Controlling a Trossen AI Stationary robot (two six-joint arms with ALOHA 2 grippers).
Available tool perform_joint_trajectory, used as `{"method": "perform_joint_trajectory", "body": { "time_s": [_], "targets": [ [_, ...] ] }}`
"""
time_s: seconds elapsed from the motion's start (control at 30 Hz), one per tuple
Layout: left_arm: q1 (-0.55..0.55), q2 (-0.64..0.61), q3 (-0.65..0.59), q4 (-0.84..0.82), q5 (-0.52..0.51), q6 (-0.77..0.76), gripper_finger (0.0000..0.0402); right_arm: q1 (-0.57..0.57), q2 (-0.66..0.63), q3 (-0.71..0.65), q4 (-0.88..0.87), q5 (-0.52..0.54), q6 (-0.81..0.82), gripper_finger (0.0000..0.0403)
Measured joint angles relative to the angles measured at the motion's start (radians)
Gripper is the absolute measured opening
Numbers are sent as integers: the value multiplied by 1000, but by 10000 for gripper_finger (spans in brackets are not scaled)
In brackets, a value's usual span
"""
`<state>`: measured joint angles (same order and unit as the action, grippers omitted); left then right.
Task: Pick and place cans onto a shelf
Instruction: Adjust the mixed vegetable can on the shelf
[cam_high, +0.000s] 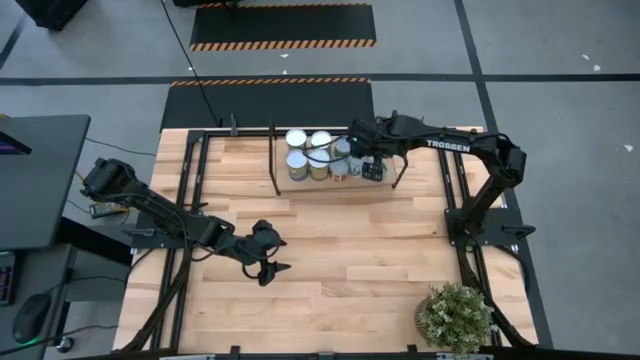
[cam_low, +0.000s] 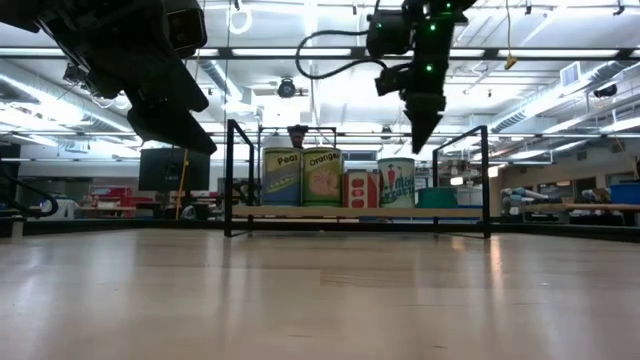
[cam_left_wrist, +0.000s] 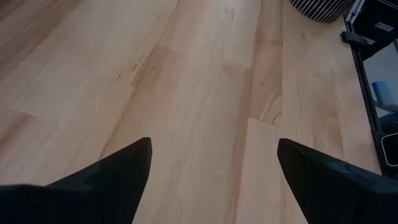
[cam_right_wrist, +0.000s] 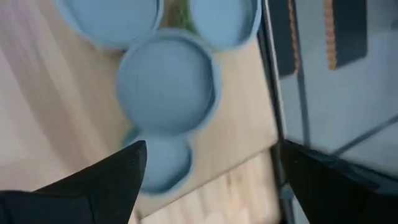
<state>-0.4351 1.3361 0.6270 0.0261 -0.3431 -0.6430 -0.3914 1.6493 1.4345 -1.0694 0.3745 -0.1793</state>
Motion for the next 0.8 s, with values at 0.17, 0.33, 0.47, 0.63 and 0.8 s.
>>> {"method": "perform_joint_trajectory", "body": {
  "time_s": [0.17, 0.33, 0.47, 0.63, 0.8],
  "targets": [
    [-9, 0, 0, 0, 0, 0, 354, -73, 0, 0, 69, -8, -71, 374],
    [-15, 0, 0, 0, 0, 0, 354, -84, -6, 0, 94, -30, -69, 373],
    [-8, 0, 0, 0, 0, 0, 354, -88, -4, -1, 191, -155, -86, 373],
    [-8, 0, 0, -1, 0, -8, 354, -114, 2, -27, 224, -217, -158, 373],
    [-17, 0, 0, -1, 0, -16, 354, -156, 2, -70, 227, -269, -164, 373]
  ]
}}
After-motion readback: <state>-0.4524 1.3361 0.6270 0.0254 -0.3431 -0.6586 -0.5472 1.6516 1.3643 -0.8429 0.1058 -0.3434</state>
